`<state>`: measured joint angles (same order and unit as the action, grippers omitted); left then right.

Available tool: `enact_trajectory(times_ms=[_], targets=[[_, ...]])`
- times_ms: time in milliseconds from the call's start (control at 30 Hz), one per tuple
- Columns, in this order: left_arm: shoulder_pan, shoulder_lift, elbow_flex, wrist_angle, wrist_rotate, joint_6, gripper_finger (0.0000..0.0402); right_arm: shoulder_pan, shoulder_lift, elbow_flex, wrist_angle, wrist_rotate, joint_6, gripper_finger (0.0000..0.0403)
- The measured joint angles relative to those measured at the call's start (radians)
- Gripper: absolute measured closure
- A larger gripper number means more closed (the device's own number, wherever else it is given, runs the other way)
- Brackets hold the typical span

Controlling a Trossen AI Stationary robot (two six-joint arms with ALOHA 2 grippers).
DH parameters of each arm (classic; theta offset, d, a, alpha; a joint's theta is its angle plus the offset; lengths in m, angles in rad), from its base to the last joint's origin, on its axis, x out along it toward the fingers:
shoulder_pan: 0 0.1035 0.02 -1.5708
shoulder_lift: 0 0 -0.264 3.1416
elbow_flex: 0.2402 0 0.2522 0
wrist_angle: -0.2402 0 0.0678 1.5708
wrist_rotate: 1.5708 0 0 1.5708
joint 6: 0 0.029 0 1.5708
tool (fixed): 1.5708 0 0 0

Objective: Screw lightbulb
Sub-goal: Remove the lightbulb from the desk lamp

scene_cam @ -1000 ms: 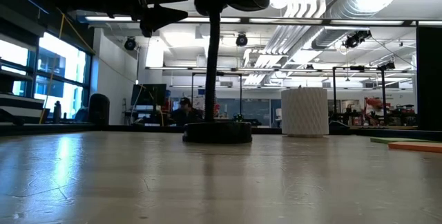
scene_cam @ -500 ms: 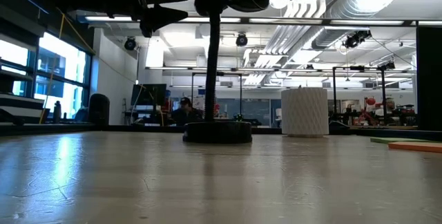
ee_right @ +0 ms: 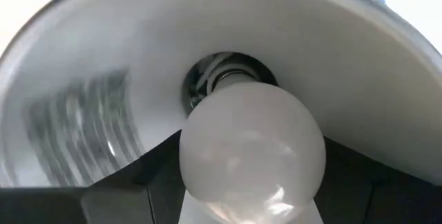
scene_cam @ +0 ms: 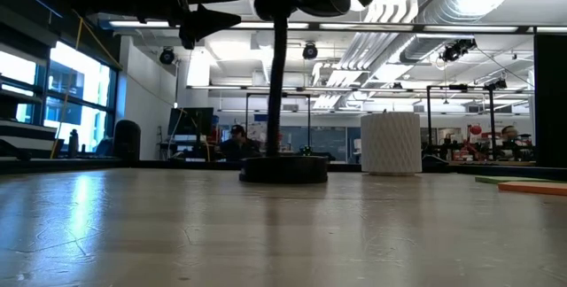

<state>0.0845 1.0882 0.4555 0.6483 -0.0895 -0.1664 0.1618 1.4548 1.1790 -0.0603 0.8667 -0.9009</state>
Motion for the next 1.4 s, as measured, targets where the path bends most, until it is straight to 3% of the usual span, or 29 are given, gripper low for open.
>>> enact_trajectory(times_ms=[133,267,533,767,1200,1400], targets=[[0.0,0.0,0.0,0.0,0.0,-0.002,0.0149,0.021,0.0,0.001,-0.002,0.025,-0.345,0.016],[0.0,0.0,0.0,0.0,0.0,0.001,0.0149,0.024,0.0,0.001,-0.003,0.094,-0.397,0.0161],[0.0,0.0,0.0,0.0,0.0,-0.006,0.0149,0.024,0.0,0.001,-0.036,0.167,-0.082,0.0142],[0.0,0.0,0.0,0.0,0.0,-0.006,0.0149,0.038,0.0,0.001,-0.033,0.187,0.077,0.0114],[0.0,0.0,0.0,0.0,0.0,-0.007,0.0149,0.135,0.0,0.0,-0.056,0.221,0.302,0.0147],[0.0,0.0,0.0,0.0,0.0,-0.007,0.0149,0.26,0.001,0.0,-0.082,0.426,0.486,0.0149]])
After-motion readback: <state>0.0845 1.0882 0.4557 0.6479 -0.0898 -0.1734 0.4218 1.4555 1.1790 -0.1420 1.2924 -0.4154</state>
